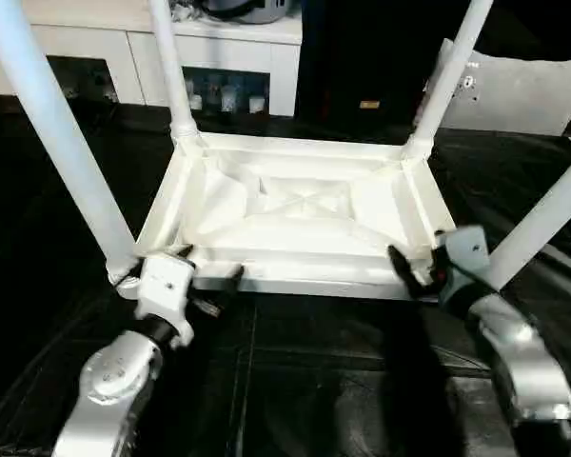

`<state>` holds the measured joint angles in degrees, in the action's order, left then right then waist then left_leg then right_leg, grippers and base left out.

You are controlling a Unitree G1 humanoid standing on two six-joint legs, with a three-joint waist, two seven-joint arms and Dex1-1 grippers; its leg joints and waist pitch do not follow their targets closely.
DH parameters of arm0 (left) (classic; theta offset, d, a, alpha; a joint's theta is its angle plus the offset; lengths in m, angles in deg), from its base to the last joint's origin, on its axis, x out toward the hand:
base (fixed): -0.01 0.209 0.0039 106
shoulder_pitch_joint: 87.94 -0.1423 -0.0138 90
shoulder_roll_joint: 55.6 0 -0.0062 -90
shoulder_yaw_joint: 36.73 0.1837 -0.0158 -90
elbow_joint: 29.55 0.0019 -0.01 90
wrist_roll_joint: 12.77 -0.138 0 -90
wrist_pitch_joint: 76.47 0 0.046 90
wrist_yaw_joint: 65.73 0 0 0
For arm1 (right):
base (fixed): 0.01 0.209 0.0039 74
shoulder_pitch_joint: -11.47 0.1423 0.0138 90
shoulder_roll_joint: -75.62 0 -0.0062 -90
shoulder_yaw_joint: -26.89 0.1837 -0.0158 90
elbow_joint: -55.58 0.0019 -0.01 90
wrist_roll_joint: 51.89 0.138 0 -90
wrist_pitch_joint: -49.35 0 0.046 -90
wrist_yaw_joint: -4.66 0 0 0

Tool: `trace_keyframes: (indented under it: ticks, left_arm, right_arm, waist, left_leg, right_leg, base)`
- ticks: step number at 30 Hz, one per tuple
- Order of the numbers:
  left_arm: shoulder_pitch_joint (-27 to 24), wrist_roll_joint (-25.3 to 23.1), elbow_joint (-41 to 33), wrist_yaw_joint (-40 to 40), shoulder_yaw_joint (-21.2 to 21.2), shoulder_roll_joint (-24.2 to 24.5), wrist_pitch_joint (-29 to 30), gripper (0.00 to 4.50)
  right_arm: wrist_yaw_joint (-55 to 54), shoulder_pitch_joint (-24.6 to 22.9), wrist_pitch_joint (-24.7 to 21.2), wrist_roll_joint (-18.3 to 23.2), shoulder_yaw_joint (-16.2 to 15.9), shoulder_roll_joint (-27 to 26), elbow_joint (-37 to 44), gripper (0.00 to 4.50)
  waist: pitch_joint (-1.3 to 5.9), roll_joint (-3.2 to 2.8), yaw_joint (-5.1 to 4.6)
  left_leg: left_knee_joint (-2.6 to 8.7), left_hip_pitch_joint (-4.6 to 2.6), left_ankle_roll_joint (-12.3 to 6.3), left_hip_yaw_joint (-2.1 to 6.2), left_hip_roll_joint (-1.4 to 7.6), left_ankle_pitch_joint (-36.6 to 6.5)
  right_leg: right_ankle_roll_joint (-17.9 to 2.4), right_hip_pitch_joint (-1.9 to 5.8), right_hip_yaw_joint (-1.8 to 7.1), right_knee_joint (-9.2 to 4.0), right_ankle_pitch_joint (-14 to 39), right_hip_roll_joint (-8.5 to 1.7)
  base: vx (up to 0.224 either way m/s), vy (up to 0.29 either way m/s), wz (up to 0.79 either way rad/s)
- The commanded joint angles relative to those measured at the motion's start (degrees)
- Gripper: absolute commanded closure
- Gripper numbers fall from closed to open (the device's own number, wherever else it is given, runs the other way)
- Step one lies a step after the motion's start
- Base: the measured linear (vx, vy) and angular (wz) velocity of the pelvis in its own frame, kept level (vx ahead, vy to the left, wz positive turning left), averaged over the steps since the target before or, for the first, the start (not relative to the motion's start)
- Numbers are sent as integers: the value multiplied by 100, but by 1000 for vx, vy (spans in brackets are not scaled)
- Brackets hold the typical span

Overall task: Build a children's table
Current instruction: Rotate table base

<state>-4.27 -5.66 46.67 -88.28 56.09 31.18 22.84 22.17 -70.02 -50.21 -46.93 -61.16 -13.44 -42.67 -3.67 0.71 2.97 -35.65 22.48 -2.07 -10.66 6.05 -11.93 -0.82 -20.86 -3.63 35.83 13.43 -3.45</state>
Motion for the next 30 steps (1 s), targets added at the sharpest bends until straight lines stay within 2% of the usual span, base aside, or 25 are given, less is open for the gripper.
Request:
trace_keyframes:
  ticks: [1, 4, 5, 6, 7, 10, 13, 16, 18, 20, 22, 23, 24, 25, 26, 27, 28, 30]
  left_arm:
    - [35, 143, -81, -135, 34, -19, -25, 2]
    - [2, 325, -106, -315, 14, 16, 6, 2]
    - [-45, 420, -90, -378, -32, 37, 17, 2]
    - [-53, 433, -47, -376, -48, 62, -17, 2]
    - [-53, 433, -47, -376, -48, 62, -17, 2]
    - [11, 423, 72, -387, -40, 41, -83, 2]
    - [80, 486, 128, -391, -58, 1, -67, 2]
    - [77, 562, 126, -481, -7, 12, -39, 2]
    - [53, 600, 113, -560, 32, 43, -24, 2]
    - [41, 619, 112, -597, 54, 55, -25, 2]
    - [-2, 685, 95, -685, 90, 73, -16, 2]
    - [-52, 699, 59, -728, 112, 99, -20, 2]
    - [-72, 700, 46, -742, 115, 110, -27, 2]
    - [-72, 700, 46, -742, 115, 110, -27, 2]
    - [-110, 720, 9, -763, 111, 126, -19, 2]
    - [-167, 733, -40, -772, 97, 149, -23, 2]
    - [-186, 739, -57, -773, 92, 156, -17, 2]
    - [-246, 722, -96, -773, 87, 191, -12, 2]
  right_arm:
    - [-102, 11, -126, 107, 138, 0, 91, 0]
    - [-50, -57, -150, 124, 124, 24, 143, 0]
    - [-16, -152, -159, 127, 113, 43, 224, 0]
    - [58, -254, -234, 159, 138, 59, 353, 0]
    - [58, -254, -234, 159, 138, 59, 353, 0]
    - [164, -350, -341, 162, 187, 199, 415, 0]
    - [376, -323, -386, 212, 225, 413, 323, 0]
    - [985, -237, -441, 344, 303, 904, 28, 0]
    - [1283, -139, -418, 341, 306, 1166, -265, 0]
    - [1463, -52, -369, 302, 285, 1340, -507, 0]
    - [1562, 193, -87, 147, 287, 1597, -1085, 0]
    - [1207, 533, 101, 74, 471, 1636, -1611, 0]
    - [1068, 666, 167, 79, 549, 1644, -1801, 0]
    - [1068, 666, 167, 79, 549, 1644, -1801, 0]
    - [656, 871, 285, 35, 679, 1617, -2047, 0]
    - [201, 1072, 411, 9, 788, 1529, -2195, 0]
    - [163, 1092, 436, 27, 794, 1476, -2152, 0]
    - [259, 1057, 447, 128, 735, 1228, -1846, 0]
  waist:
    - [264, -13, -37]
    - [253, -3, -62]
    - [253, -84, -77]
    - [262, -48, -86]
    - [265, -68, -84]
    - [277, -66, -111]
    - [277, -73, -109]
    - [266, -66, -78]
    - [264, -81, -77]
    - [266, -55, -83]
    - [261, -39, -76]
    - [259, -27, -71]
    - [256, -16, -101]
    - [268, -28, -79]
    - [271, 23, -72]
    - [281, -6, -73]
    - [288, 106, -88]
    - [286, 51, -70]
  left_leg:
    - [641, -171, 349, 408, 817, -1862]
    - [625, -176, 426, 409, 805, -2001]
    - [634, -183, 488, 415, 806, -2065]
    - [637, -170, 477, 418, 808, -2034]
    - [634, -167, 456, 419, 806, -1990]
    - [620, -150, 317, 412, 811, -1769]
    - [611, -167, 279, 402, 815, -1750]
    - [592, -188, 256, 391, 819, -1819]
    - [596, -177, 259, 396, 818, -1810]
    - [578, -182, 244, 384, 811, -1849]
    - [563, -176, 220, 380, 807, -1826]
    - [552, -188, 215, 370, 802, -1798]
    - [548, -163, 206, 375, 781, -1774]
    - [540, -188, 207, 364, 786, -1759]
    - [534, -214, 195, 341, 794, -1688]
    - [541, -175, 161, 354, 788, -1571]
    - [544, -164, 118, 340, 789, -1509]
    - [533, -136, -27, 333, 793, -1323]
  right_leg:
    - [-1069, 76, 432, -479, 856, -690]
    - [-1020, 67, 457, -514, 1148, -719]
    - [-987, 55, 455, -529, 1131, -689]
    - [-986, 73, 459, -506, 1006, -689]
    - [-994, 79, 461, -499, 928, -693]
    - [-1073, 116, 454, -479, 646, -694]
    - [-1127, 112, 450, -481, 639, -690]
    - [-1161, 124, 449, -502, 798, -702]
    - [-1183, 126, 445, -498, 813, -695]
    - [-1216, 128, 438, -505, 874, -703]
    - [-1260, 134, 438, -523, 1006, -729]
    - [-1291, 122, 437, -533, 1056, -726]
    - [-1332, 132, 425, -530, 1145, -718]
    - [-1333, 121, 424, -537, 1167, -719]
    - [-1334, 97, 430, -541, 1093, -703]
    - [-1337, 128, 422, -509, 1019, -712]
    - [-1330, 130, 411, -512, 987, -701]
    - [-1288, 146, 423, -478, 839, -715]
  base:
    - [0, 0, 0]
    - [0, 0, 0]
    - [0, 0, 0]
    - [0, 0, 0]
    - [0, 0, 0]
    - [0, 0, 0]
    - [0, 0, 0]
    - [0, 0, 0]
    - [0, 0, 0]
    - [0, 0, 0]
    - [0, 0, 0]
    - [0, 0, 0]
    - [0, 0, 0]
    - [0, 0, 0]
    - [0, 0, 0]
    - [0, 0, 0]
    - [0, 0, 0]
    - [0, 0, 0]
